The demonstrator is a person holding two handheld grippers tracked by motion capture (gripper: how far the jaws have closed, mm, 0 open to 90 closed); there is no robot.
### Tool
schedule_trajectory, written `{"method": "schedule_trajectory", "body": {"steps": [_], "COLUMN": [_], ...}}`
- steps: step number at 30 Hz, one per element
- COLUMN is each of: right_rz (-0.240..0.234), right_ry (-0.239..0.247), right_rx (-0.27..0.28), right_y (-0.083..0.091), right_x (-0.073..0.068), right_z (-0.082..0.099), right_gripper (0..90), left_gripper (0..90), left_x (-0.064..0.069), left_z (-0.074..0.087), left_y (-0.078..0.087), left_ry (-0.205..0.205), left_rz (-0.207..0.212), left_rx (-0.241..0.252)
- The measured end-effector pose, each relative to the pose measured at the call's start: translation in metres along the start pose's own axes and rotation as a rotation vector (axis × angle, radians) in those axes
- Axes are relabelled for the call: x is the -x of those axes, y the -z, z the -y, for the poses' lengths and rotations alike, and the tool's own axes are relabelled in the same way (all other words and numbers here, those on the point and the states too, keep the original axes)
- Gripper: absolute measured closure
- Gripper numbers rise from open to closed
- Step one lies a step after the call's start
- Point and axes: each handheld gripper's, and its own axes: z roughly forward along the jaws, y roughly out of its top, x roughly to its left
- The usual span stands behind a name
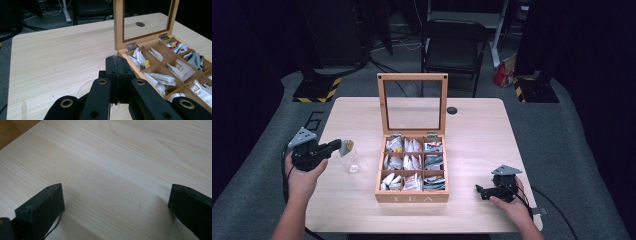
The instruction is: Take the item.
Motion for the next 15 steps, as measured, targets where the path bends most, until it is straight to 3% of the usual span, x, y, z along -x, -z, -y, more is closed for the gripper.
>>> {"method": "schedule_trajectory", "body": {"steps": [6, 15], "right_rz": [0.0, 0.0], "right_ry": [0.0, 0.0], "right_rx": [0.0, 0.0], "right_y": [0.0, 0.0], "right_x": [0.0, 0.0], "right_z": [0.0, 0.0], "right_gripper": [0.0, 0.0], "left_gripper": [89.5, 89.5], "left_x": [-0.004, -0.01], "left_z": [0.002, 0.011], "left_y": [-0.002, -0.009], "left_ry": [0.012, 0.029], "left_rz": [-0.013, -0.023], "left_rx": [0.012, -0.01]}}
